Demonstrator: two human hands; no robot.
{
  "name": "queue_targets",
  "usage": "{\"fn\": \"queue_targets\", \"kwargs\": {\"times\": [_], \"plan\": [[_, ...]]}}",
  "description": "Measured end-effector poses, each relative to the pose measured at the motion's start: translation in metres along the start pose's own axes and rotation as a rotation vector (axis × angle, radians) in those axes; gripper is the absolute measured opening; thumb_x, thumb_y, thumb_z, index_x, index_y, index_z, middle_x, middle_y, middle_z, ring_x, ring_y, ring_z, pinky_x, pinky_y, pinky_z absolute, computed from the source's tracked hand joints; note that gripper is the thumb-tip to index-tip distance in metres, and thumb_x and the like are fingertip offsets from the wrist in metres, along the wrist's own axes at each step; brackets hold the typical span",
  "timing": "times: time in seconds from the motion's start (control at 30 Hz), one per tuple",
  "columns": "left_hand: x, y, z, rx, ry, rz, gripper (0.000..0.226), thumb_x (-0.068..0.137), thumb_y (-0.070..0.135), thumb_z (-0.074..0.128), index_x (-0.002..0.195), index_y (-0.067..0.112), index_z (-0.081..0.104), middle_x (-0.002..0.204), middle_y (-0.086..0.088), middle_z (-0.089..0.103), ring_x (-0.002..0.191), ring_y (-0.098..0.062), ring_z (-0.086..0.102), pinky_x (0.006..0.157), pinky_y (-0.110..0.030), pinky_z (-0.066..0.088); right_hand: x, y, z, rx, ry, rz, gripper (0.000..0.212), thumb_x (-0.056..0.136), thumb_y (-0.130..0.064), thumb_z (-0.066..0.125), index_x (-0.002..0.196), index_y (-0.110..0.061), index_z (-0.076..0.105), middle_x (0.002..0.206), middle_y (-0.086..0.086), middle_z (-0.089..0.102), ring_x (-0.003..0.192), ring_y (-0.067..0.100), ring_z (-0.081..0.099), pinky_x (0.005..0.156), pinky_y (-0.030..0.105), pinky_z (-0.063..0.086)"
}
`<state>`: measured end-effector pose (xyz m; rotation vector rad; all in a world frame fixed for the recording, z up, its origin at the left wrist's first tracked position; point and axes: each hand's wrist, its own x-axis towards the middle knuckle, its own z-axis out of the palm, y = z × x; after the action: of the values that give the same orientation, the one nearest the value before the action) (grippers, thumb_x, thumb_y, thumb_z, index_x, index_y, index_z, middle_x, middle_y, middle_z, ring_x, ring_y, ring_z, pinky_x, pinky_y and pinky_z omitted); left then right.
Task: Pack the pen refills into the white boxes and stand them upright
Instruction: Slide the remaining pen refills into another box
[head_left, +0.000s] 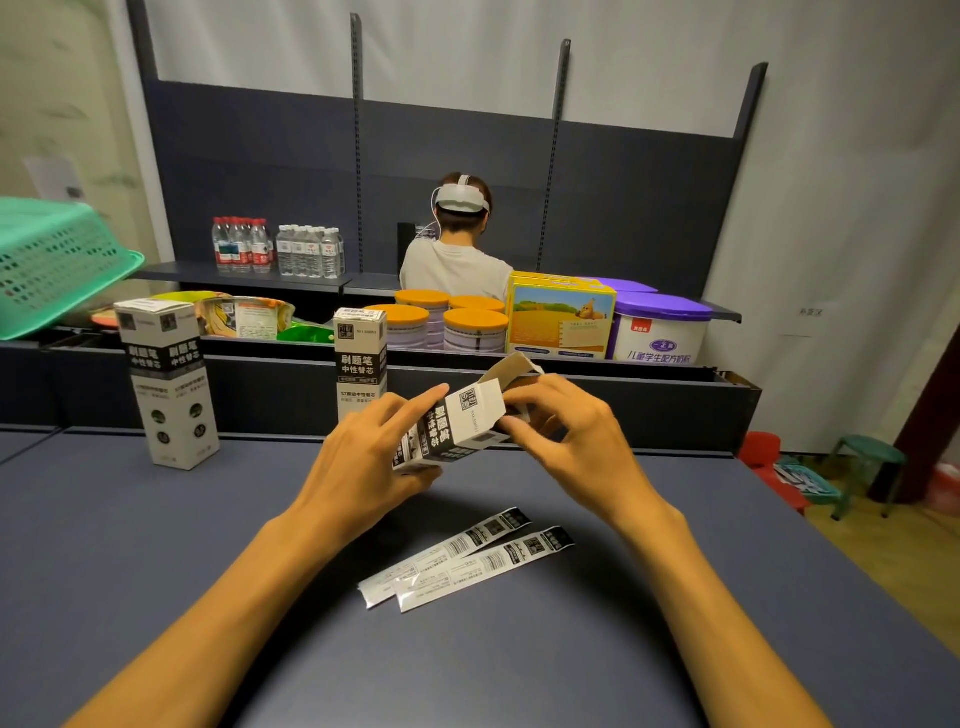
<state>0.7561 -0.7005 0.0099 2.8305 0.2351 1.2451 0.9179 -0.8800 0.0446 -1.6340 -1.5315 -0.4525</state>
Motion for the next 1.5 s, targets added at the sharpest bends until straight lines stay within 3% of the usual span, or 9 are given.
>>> {"fn": "queue_targets", "kwargs": {"times": [0.2, 0.3, 0.47, 0.67, 0.93, 1.17, 1.33, 1.43, 1.5], "plan": [[0.000, -0.006, 0.000, -0.001, 0.021, -0.044, 0.092, 0.069, 0.033, 0.084, 0.146, 0.027, 0.034, 0.113, -0.003, 0.058, 0.092, -0.018, 0.057, 0.072, -0.035, 0.055, -0.002, -0.004, -0.016, 0.144, 0.087, 0.165, 0.016, 0.088, -0.020, 0.069, 0.104, -0.020, 0.065, 0.096, -0.012, 0.065, 0.081, 0.005, 0.064, 0.064, 0.013, 0.051], [0.000, -0.009, 0.000, -0.018, 0.037, -0.073, 0.091, 0.070, 0.034, 0.083, 0.146, 0.028, 0.033, 0.115, -0.002, 0.057, 0.094, -0.017, 0.056, 0.074, -0.033, 0.054, -0.006, 0.002, -0.018, 0.160, -0.124, 0.284, 0.014, 0.087, -0.026, 0.070, 0.100, -0.021, 0.068, 0.092, -0.012, 0.068, 0.084, 0.004, 0.064, 0.071, 0.018, 0.054], [-0.001, -0.009, 0.000, -0.044, 0.035, -0.084, 0.091, 0.071, 0.033, 0.082, 0.147, 0.029, 0.032, 0.117, -0.001, 0.056, 0.097, -0.017, 0.056, 0.076, -0.032, 0.052, -0.014, 0.008, 0.000, 0.045, -0.610, 0.380, 0.036, 0.081, -0.047, 0.071, 0.113, -0.034, 0.063, 0.112, -0.019, 0.061, 0.099, 0.000, 0.058, 0.085, 0.023, 0.052], [-0.001, -0.010, -0.001, -0.063, 0.037, -0.097, 0.092, 0.071, 0.032, 0.082, 0.147, 0.030, 0.030, 0.119, -0.002, 0.056, 0.101, -0.018, 0.056, 0.078, -0.035, 0.054, -0.021, 0.009, 0.015, -0.053, -0.855, 0.325, 0.059, 0.074, -0.056, 0.074, 0.126, -0.036, 0.057, 0.130, -0.013, 0.051, 0.117, 0.004, 0.045, 0.099, 0.025, 0.041], [-0.001, -0.011, 0.001, -0.063, 0.035, -0.104, 0.091, 0.071, 0.032, 0.082, 0.147, 0.029, 0.031, 0.120, -0.003, 0.056, 0.102, -0.018, 0.055, 0.080, -0.033, 0.051, -0.021, 0.012, 0.013, -0.004, -0.851, 0.329, 0.027, 0.075, -0.044, 0.077, 0.098, -0.033, 0.069, 0.113, -0.015, 0.054, 0.105, 0.004, 0.050, 0.094, 0.027, 0.045], [0.000, -0.011, 0.000, -0.057, 0.033, -0.108, 0.092, 0.071, 0.032, 0.082, 0.147, 0.029, 0.031, 0.120, -0.003, 0.056, 0.103, -0.018, 0.055, 0.081, -0.034, 0.051, -0.021, 0.007, 0.011, 0.092, -0.858, 0.391, 0.023, 0.078, -0.030, 0.079, 0.096, -0.024, 0.065, 0.087, -0.015, 0.066, 0.074, -0.003, 0.060, 0.067, 0.018, 0.047], [-0.001, -0.011, -0.001, -0.062, 0.027, -0.109, 0.092, 0.071, 0.033, 0.081, 0.147, 0.030, 0.030, 0.120, -0.002, 0.055, 0.103, -0.018, 0.055, 0.081, -0.034, 0.051, -0.020, 0.005, 0.006, 0.107, -0.864, 0.363, 0.022, 0.084, -0.027, 0.073, 0.106, -0.027, 0.072, 0.093, -0.015, 0.068, 0.081, 0.003, 0.059, 0.069, 0.020, 0.046], [0.000, -0.010, -0.002, -0.060, 0.032, -0.113, 0.091, 0.071, 0.033, 0.081, 0.147, 0.031, 0.032, 0.118, -0.001, 0.056, 0.099, -0.017, 0.055, 0.080, -0.035, 0.051, -0.017, 0.006, -0.007, 0.147, -0.754, 0.374, 0.016, 0.084, -0.025, 0.072, 0.099, -0.025, 0.075, 0.093, -0.006, 0.071, 0.087, 0.013, 0.062, 0.080, 0.033, 0.052], [0.000, -0.009, -0.002, -0.055, 0.031, -0.115, 0.091, 0.071, 0.032, 0.081, 0.147, 0.031, 0.032, 0.118, -0.001, 0.056, 0.099, -0.018, 0.055, 0.080, -0.035, 0.051, -0.015, 0.007, -0.019, 0.200, -0.672, 0.385, 0.014, 0.084, -0.021, 0.073, 0.098, -0.022, 0.075, 0.092, -0.005, 0.071, 0.090, 0.013, 0.064, 0.083, 0.031, 0.054]]}}
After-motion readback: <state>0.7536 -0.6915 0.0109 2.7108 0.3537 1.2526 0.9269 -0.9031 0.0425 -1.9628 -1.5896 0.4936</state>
